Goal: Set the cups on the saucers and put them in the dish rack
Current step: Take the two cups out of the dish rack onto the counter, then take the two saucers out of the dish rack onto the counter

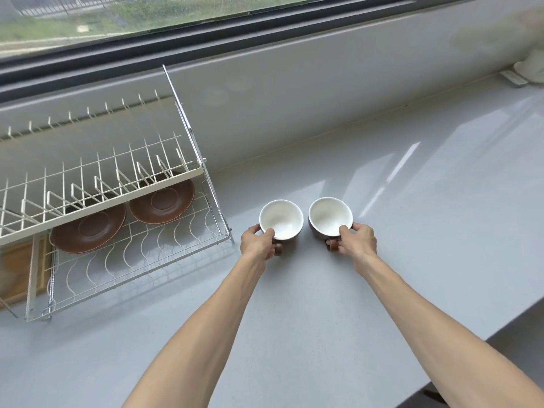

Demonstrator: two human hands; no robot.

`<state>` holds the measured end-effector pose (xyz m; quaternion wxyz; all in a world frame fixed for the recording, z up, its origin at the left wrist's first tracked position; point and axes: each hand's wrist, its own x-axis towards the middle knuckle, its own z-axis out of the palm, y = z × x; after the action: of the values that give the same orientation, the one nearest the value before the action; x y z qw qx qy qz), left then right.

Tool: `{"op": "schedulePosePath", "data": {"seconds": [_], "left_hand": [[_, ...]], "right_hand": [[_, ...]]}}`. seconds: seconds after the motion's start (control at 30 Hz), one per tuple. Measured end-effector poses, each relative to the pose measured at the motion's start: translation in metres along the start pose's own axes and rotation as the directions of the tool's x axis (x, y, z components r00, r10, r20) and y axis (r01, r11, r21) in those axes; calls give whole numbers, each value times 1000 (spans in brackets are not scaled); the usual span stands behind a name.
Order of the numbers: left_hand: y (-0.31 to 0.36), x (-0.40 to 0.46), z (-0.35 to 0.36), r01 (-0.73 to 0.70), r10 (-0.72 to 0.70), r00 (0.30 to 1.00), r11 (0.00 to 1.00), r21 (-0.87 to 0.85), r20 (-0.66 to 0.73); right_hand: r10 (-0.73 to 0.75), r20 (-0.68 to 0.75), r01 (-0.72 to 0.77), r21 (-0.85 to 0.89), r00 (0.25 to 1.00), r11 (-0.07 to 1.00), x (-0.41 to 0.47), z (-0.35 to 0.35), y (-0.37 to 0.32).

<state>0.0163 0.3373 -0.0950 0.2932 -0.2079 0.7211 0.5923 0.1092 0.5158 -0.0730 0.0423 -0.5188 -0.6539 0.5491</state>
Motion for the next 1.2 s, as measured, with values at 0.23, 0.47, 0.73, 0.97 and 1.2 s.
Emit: {"op": "schedulePosePath", "data": {"seconds": [0.23, 0.47, 0.73, 0.97, 1.2], "left_hand": [[15, -13, -15, -23, 6, 993, 990, 141, 122], [35, -39, -76, -176, 113, 979, 892, 416, 171], [58, -82, -166, -320, 324, 931, 493, 809, 171], [49, -80, -237, -165, 340, 940, 460, 872, -1], [36, -54, -269, -72, 358, 912, 618, 783, -199]], "right_hand": [[-30, -15, 27, -188, 999, 982, -3, -1, -8], [-224, -8, 185, -534, 974, 825, -37, 12, -28], [-587, 189, 577, -562, 787, 593, -102, 55, -53], [-576, 434, 712, -537, 692, 451, -142, 120, -64], [-498, 543, 737, -489, 676, 467, -158, 179, -82]]}}
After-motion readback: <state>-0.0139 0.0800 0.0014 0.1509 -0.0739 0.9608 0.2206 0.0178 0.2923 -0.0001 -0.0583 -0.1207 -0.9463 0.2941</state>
